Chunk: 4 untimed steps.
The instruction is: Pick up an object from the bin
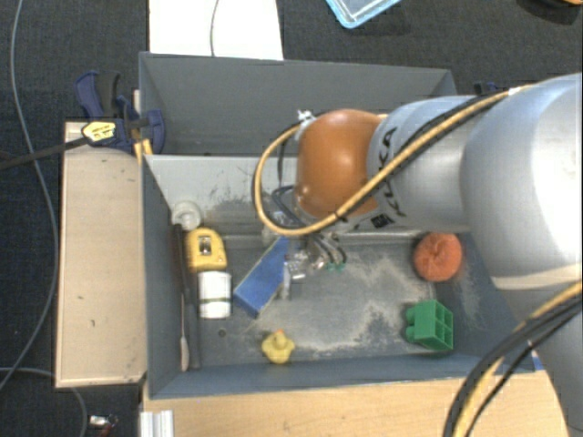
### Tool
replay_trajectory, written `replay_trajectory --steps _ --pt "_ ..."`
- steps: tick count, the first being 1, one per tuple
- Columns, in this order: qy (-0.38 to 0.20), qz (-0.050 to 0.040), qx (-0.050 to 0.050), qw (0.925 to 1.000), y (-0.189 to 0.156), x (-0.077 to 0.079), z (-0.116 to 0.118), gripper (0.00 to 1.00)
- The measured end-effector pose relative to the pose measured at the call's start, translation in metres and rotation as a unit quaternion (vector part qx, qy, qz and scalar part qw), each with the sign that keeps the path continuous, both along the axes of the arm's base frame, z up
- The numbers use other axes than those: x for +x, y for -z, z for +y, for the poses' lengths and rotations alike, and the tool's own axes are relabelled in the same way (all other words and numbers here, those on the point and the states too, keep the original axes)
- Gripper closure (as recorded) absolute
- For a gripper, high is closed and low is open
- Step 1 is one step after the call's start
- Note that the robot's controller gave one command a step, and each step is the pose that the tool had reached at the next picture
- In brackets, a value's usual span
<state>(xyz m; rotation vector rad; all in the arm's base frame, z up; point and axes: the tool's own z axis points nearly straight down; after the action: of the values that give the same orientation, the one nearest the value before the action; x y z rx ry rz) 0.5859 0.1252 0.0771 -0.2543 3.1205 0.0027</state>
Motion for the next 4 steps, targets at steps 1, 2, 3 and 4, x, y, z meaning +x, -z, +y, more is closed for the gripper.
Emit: replay_trajectory --steps 1,2,3,4 --pt "0.08 0.0013 0.001 0.9968 0.005 -0.006 -0.015 1.0" --pt "0.082 0.0013 0.002 0.9966 0.006 -0.006 -0.014 1.0" --pt "0.082 0.0013 0.002 0.9966 0.006 -0.006 -0.014 1.0" --pt "0.08 0.004 0.001 0.9968 -0.057 -0.01 -0.016 1.0"
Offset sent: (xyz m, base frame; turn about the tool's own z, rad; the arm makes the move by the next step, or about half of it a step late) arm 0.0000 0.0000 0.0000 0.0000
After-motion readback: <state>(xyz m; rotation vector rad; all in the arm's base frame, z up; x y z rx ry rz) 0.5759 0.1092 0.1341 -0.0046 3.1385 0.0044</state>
